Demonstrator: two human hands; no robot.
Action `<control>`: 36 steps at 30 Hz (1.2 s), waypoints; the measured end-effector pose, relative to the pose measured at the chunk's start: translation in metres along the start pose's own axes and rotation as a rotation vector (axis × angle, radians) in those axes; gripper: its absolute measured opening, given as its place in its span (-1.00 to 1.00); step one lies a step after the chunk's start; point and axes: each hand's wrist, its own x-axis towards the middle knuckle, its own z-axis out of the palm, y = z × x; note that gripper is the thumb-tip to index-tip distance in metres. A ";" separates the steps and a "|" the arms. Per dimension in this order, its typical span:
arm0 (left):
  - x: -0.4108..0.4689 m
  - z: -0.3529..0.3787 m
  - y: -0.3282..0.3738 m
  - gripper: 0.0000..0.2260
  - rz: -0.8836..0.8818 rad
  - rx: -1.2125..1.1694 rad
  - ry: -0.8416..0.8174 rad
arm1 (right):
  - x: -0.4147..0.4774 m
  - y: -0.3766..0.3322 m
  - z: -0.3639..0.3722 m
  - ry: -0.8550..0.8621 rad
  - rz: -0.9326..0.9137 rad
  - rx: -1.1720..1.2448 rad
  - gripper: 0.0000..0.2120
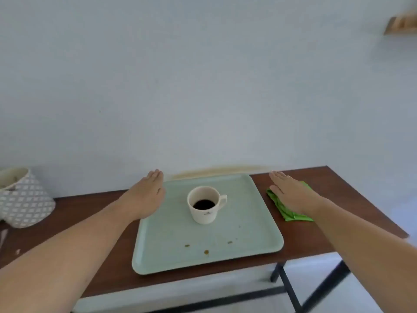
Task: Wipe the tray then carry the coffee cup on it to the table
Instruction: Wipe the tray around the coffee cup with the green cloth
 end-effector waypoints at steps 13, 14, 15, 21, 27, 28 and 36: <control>-0.006 0.095 -0.009 -0.41 -0.018 0.182 0.037 | -0.011 0.028 0.063 -0.005 0.083 -0.057 -0.40; -0.005 0.097 -0.009 -0.40 -0.015 0.182 0.043 | -0.010 0.029 0.063 0.001 0.082 -0.061 -0.41; -0.005 0.098 -0.010 -0.40 -0.012 0.186 0.047 | -0.009 0.028 0.064 0.006 0.083 -0.065 -0.43; -0.006 0.102 -0.012 -0.39 -0.004 0.207 0.060 | -0.011 0.020 0.069 0.034 0.090 -0.066 -0.46; -0.005 0.101 -0.010 -0.39 -0.008 0.222 0.062 | -0.011 0.015 0.068 0.044 0.078 -0.032 -0.49; -0.005 0.101 -0.010 -0.39 -0.009 0.224 0.060 | -0.011 0.014 0.068 0.045 0.072 -0.029 -0.49; -0.006 0.100 -0.009 -0.40 0.037 0.207 0.054 | -0.018 0.002 0.071 0.214 0.174 0.170 -0.55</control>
